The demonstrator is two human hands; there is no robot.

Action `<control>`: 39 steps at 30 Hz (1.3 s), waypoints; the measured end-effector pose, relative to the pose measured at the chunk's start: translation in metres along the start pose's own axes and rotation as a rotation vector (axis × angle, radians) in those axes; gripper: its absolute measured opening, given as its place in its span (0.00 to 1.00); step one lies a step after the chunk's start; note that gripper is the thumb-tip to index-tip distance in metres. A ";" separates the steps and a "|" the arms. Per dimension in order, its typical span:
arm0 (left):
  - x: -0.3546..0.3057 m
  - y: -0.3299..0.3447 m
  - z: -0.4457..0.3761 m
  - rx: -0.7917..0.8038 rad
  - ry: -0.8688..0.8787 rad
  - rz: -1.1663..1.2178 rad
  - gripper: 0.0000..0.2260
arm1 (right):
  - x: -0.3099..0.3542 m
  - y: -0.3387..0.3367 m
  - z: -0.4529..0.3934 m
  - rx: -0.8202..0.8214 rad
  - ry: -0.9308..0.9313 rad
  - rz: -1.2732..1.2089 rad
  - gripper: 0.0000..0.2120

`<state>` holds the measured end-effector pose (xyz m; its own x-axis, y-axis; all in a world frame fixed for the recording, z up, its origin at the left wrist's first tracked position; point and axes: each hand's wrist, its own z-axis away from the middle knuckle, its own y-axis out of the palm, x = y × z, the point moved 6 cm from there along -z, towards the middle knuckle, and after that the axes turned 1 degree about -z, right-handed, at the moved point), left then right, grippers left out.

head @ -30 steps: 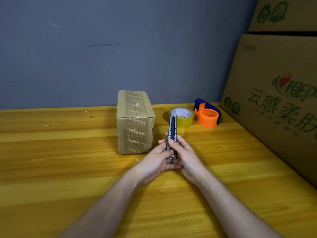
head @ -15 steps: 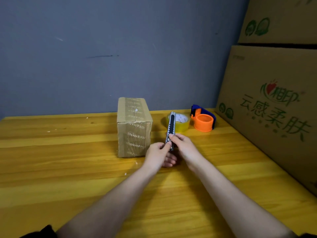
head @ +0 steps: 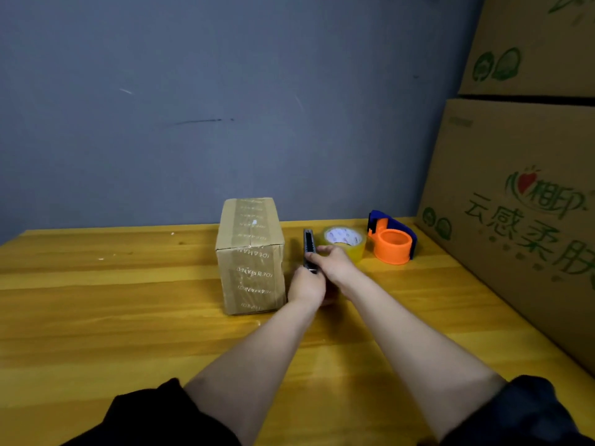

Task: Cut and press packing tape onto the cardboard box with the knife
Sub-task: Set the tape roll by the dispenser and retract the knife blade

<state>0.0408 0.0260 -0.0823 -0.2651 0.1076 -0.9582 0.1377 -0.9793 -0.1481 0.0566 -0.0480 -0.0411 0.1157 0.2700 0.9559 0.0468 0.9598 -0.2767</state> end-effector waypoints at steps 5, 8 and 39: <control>-0.020 0.000 0.007 0.002 -0.025 0.059 0.12 | 0.000 0.003 -0.015 0.069 0.016 0.064 0.24; -0.017 -0.001 0.003 -0.090 -0.142 0.239 0.17 | -0.001 0.002 -0.025 0.055 0.033 0.081 0.23; -0.034 0.013 -0.027 -0.120 0.125 -1.045 0.25 | -0.010 -0.043 -0.039 -0.231 -0.289 1.058 0.15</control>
<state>0.0775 0.0143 -0.0586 -0.2067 0.9106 -0.3579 -0.0069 -0.3672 -0.9301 0.0923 -0.0948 -0.0430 -0.0267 0.9780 0.2068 0.2477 0.2069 -0.9465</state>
